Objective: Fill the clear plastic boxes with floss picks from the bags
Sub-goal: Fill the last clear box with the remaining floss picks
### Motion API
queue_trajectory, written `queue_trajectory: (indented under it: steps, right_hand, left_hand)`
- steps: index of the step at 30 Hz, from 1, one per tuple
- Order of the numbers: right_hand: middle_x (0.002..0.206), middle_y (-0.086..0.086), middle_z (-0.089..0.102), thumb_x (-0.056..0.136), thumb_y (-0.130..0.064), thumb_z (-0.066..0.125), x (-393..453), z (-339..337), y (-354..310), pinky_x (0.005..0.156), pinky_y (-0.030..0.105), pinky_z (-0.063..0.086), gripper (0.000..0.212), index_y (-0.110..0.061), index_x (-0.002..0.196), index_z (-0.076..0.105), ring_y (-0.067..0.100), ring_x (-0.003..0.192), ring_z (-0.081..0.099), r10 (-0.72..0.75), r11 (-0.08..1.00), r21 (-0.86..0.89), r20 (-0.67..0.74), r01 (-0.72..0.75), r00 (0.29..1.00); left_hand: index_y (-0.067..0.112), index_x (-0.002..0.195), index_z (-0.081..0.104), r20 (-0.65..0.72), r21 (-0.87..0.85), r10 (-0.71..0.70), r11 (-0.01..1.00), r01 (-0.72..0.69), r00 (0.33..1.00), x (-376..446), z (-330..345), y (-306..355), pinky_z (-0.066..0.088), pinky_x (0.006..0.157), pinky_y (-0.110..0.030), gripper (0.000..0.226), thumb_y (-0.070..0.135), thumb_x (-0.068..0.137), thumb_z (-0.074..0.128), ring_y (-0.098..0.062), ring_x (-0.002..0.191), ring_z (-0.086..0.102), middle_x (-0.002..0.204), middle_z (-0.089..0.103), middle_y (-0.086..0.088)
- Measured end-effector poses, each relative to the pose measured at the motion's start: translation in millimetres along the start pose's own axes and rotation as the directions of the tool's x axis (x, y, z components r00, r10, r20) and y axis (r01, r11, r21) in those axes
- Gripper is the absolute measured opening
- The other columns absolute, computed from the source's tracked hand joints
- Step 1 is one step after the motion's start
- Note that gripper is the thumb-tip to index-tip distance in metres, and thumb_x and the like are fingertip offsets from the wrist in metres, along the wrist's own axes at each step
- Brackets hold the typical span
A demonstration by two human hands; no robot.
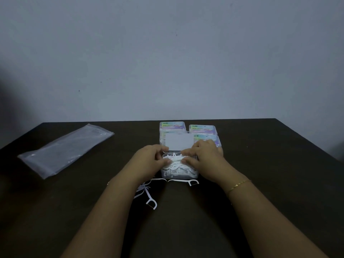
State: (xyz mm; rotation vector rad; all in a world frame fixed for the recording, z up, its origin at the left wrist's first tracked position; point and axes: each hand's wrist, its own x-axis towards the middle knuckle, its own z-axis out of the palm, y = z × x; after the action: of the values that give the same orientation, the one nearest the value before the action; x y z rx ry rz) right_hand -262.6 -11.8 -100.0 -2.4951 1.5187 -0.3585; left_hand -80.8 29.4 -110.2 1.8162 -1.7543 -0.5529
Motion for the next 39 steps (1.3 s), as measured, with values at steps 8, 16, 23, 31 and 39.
queue_trajectory:
  steps: [8,16,23,31,39]
  right_hand:
    - [0.115,-0.007,0.062,0.094,-0.038,0.050,1.2,-7.7,13.7,0.095,0.041,0.034,0.024,-0.031,0.105,0.071,0.019,0.113,0.046,0.046,0.995,0.086,-0.053,-0.041,0.998]
    - [0.104,-0.011,0.066,0.092,-0.037,0.055,-2.3,-12.6,14.6,0.090,0.037,0.035,0.019,-0.029,0.095,0.072,0.014,0.104,0.050,0.066,0.989,0.135,-0.059,-0.057,0.996]
    - [0.093,-0.010,0.065,0.083,-0.039,0.067,-7.1,-15.9,8.6,0.089,0.040,0.048,0.015,-0.028,0.090,0.073,0.010,0.091,0.055,-0.006,0.967,0.256,0.001,0.006,1.000]
    - [0.103,-0.006,0.058,0.077,-0.040,0.073,-10.2,-8.1,-7.2,0.090,0.039,0.045,0.011,-0.031,0.082,0.073,0.015,0.105,0.043,-0.080,0.981,0.182,0.039,0.072,0.996]
    - [0.100,-0.007,0.060,0.081,-0.039,0.069,-15.5,-12.5,-14.8,0.088,0.037,0.047,0.015,-0.026,0.085,0.075,0.012,0.103,0.046,-0.095,0.983,0.163,0.029,0.089,0.995]
  left_hand:
    - [0.027,0.094,0.068,-0.107,-0.035,-0.052,0.998,0.048,0.993,-1.7,-2.6,3.8,0.048,0.072,-0.026,0.007,0.029,0.090,0.063,-0.007,0.080,0.060,0.090,0.067,0.008]
    - [0.026,0.084,0.067,-0.122,-0.031,-0.044,0.999,0.040,0.991,-5.3,-5.1,8.8,0.041,0.061,-0.021,0.012,0.031,0.092,0.060,-0.002,0.070,0.056,0.078,0.062,0.014]
    - [0.027,0.090,0.068,0.092,-0.101,-0.123,0.986,0.132,0.988,-12.2,-19.0,7.0,0.050,0.074,-0.027,0.027,0.043,0.071,0.079,-0.008,0.081,0.062,0.089,0.069,0.004]
    - [0.022,0.090,0.064,0.007,-0.120,-0.102,0.987,0.102,0.995,-7.7,-5.9,8.4,0.043,0.061,-0.020,0.025,0.031,0.073,0.081,-0.006,0.066,0.055,0.079,0.065,0.003]
    - [0.028,0.094,0.064,-0.066,0.085,-0.221,0.970,0.226,0.973,-9.3,-29.3,-4.8,0.048,0.079,-0.029,0.009,0.023,0.091,0.057,-0.009,0.083,0.059,0.095,0.063,0.008]
